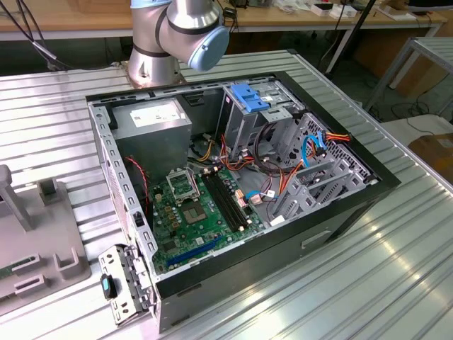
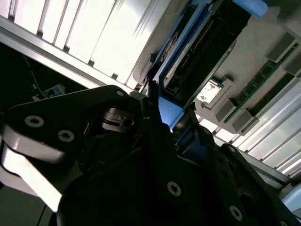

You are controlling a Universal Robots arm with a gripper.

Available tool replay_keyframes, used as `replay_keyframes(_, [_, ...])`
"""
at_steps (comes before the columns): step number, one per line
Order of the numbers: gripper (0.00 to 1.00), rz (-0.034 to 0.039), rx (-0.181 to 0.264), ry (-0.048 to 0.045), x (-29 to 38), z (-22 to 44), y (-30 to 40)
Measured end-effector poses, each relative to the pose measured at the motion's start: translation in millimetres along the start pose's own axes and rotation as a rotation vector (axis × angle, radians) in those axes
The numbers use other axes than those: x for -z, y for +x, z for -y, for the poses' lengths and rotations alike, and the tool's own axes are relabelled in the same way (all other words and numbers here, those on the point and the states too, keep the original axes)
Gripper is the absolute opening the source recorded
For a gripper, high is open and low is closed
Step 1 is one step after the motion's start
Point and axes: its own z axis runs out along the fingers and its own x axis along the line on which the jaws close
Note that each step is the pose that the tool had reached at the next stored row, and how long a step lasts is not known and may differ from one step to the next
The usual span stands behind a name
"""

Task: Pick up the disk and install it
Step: 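Pick up the disk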

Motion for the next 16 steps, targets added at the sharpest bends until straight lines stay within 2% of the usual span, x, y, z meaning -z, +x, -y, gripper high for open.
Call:
replay_keyframes(11, [0.37, 0.0022, 0.0, -0.0003, 1.8, 0.0, 0.0])
replay_keyframes(13, [0.37, 0.0045, 0.0, -0.0003, 3.8, 0.0, 0.0])
replay_keyframes(16, [0.37, 0.0053, 0.0, 0.0001, 10.2, 0.0, -0.1])
